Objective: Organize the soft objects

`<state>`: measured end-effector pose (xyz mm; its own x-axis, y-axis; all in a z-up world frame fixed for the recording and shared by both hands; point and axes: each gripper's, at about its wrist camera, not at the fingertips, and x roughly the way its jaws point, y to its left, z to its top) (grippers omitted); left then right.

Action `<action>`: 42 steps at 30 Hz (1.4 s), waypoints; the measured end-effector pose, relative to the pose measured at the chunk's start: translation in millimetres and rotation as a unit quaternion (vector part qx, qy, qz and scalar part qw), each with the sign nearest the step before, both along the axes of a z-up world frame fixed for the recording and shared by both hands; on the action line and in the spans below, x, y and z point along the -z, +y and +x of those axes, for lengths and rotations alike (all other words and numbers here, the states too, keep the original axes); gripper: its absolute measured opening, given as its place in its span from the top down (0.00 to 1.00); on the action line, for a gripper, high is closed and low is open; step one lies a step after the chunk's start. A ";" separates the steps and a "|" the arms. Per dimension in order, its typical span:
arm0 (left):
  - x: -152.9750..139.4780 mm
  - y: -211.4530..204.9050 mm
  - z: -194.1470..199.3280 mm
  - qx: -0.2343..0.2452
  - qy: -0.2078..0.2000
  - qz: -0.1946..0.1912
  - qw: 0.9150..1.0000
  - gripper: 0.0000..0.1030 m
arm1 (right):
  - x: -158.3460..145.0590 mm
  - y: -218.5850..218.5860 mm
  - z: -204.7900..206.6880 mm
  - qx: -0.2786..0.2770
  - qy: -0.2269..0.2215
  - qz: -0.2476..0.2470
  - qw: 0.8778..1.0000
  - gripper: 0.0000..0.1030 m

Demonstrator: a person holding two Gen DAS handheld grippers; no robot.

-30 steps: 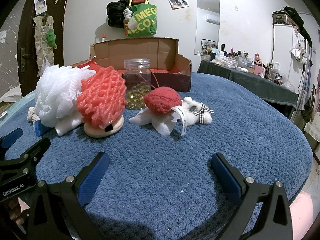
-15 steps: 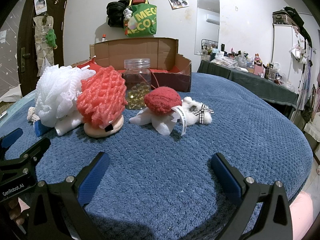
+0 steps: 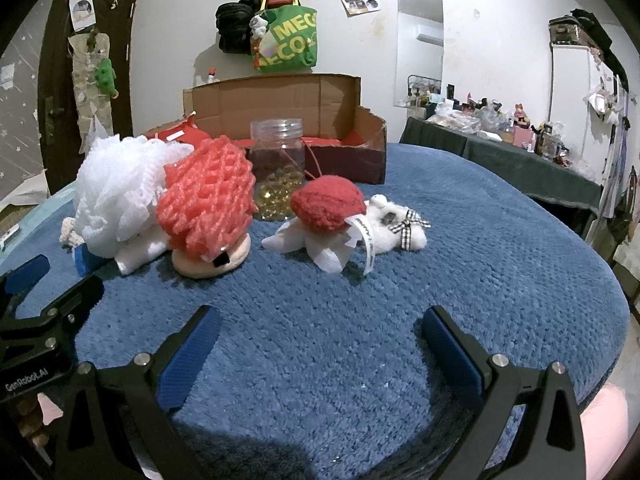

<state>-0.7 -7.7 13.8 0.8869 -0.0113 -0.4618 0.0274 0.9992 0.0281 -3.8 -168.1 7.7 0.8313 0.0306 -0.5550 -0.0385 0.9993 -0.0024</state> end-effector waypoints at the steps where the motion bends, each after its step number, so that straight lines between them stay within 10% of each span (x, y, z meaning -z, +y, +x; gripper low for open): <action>1: 0.8 -2.6 0.6 0.002 -0.004 0.002 1.000 0.00 | -2.7 -2.0 -0.7 0.000 -0.001 0.003 1.000 0.00; 24: -58.2 -3.6 34.8 0.108 -0.011 -0.017 0.994 0.00 | -69.0 -9.0 52.5 -0.119 -0.016 0.112 0.986 0.01; 33: -53.2 -7.3 50.5 0.157 0.023 -0.015 0.987 0.10 | -61.0 7.6 76.5 -0.180 0.031 0.144 0.973 0.21; 42: -46.2 -15.4 52.3 0.192 0.036 -0.014 0.981 0.50 | -44.2 13.9 88.7 -0.215 0.080 0.167 0.959 0.60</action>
<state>51.6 -23.1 60.0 0.7800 -0.3515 -0.5177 0.4029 0.9151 -0.0143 84.9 -154.3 51.9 0.6065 0.5499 -0.5743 -0.4199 0.8348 0.3560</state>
